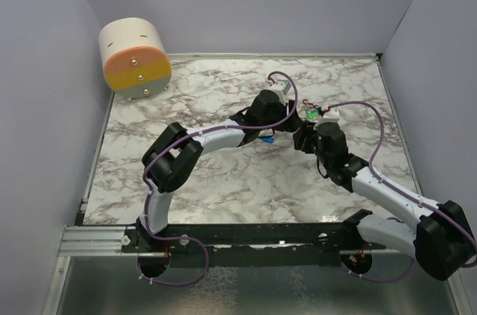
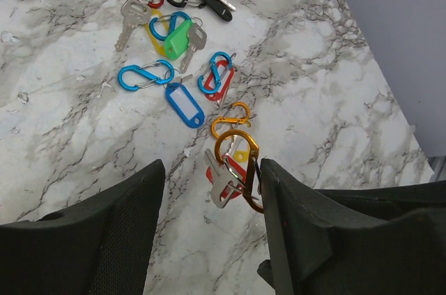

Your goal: Put the keys on the keyring

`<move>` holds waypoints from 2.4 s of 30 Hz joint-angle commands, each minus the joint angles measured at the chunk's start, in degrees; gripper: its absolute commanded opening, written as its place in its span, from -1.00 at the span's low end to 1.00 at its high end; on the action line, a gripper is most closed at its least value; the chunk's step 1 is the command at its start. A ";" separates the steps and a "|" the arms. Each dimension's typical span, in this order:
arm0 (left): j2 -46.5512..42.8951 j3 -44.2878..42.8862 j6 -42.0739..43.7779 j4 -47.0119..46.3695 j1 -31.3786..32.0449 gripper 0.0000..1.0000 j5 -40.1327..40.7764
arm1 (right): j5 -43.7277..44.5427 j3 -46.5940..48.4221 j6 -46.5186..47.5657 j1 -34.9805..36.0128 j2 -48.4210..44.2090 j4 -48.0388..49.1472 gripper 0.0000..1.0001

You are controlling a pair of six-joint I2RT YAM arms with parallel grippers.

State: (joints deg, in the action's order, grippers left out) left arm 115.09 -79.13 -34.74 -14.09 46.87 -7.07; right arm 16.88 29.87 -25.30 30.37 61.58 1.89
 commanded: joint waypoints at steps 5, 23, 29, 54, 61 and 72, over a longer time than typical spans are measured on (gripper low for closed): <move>-5.19 3.01 -2.05 -2.89 -0.15 0.18 -3.55 | 1.48 0.18 -0.73 -0.58 -1.50 3.22 0.02; -7.18 3.24 -4.18 -3.58 0.23 0.19 -10.13 | 1.37 -1.65 6.19 -0.58 -1.15 11.64 0.01; -7.08 3.58 -4.60 -3.82 0.54 0.19 -11.63 | 1.09 -2.92 8.88 -0.58 -1.80 15.30 -0.04; -5.39 2.59 -7.81 -6.73 -1.50 0.19 -10.94 | 0.78 -4.21 8.71 -0.58 -2.91 14.37 -0.98; -3.89 1.26 -8.05 -6.43 -4.27 0.20 -12.59 | 7.63 -3.18 5.71 -0.58 -2.66 10.46 -0.98; -6.71 9.68 -4.02 -4.20 -7.49 0.20 -12.77 | 11.86 -1.71 4.78 -0.58 -0.21 10.06 -0.98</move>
State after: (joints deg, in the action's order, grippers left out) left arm 110.76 -73.19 -41.17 -19.25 39.81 -20.12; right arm 25.93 25.91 -19.99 29.89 59.83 11.49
